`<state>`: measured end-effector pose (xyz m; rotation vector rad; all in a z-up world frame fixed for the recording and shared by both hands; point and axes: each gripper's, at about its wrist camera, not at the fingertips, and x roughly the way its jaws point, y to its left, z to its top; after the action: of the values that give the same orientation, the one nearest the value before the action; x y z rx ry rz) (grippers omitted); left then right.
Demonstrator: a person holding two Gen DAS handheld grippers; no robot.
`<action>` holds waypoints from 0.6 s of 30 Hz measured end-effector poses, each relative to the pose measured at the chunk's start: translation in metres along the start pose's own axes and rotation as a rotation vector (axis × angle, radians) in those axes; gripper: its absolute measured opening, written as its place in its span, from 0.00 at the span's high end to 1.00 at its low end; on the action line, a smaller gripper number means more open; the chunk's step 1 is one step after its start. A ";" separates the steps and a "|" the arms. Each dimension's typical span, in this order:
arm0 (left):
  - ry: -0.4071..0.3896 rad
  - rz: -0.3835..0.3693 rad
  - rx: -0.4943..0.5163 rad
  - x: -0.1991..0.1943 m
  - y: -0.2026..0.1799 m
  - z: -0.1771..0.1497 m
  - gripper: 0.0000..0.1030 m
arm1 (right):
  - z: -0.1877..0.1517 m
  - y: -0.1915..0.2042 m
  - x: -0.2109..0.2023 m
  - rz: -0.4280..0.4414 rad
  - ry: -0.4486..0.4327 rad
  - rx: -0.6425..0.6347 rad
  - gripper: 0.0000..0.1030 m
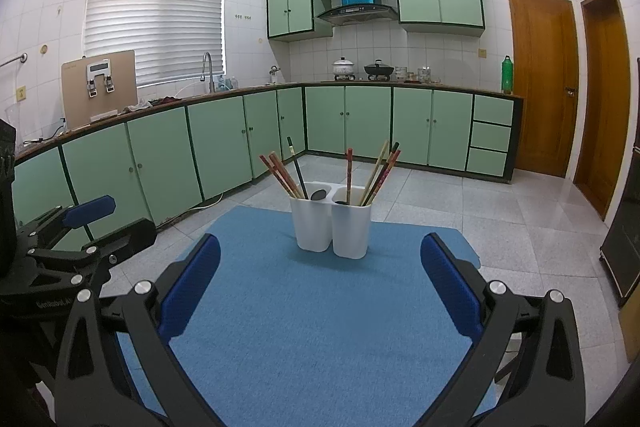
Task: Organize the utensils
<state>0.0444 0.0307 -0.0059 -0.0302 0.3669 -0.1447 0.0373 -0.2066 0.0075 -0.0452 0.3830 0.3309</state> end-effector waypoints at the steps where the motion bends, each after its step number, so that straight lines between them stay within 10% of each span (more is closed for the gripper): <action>1: 0.000 -0.001 -0.001 0.000 0.001 0.000 0.06 | 0.000 0.000 0.000 -0.001 -0.001 0.000 0.05; 18: -0.001 0.000 0.001 0.000 0.002 0.000 0.06 | 0.000 0.000 0.000 0.000 0.002 0.002 0.05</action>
<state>0.0445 0.0323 -0.0057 -0.0297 0.3661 -0.1452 0.0371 -0.2066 0.0074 -0.0436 0.3856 0.3300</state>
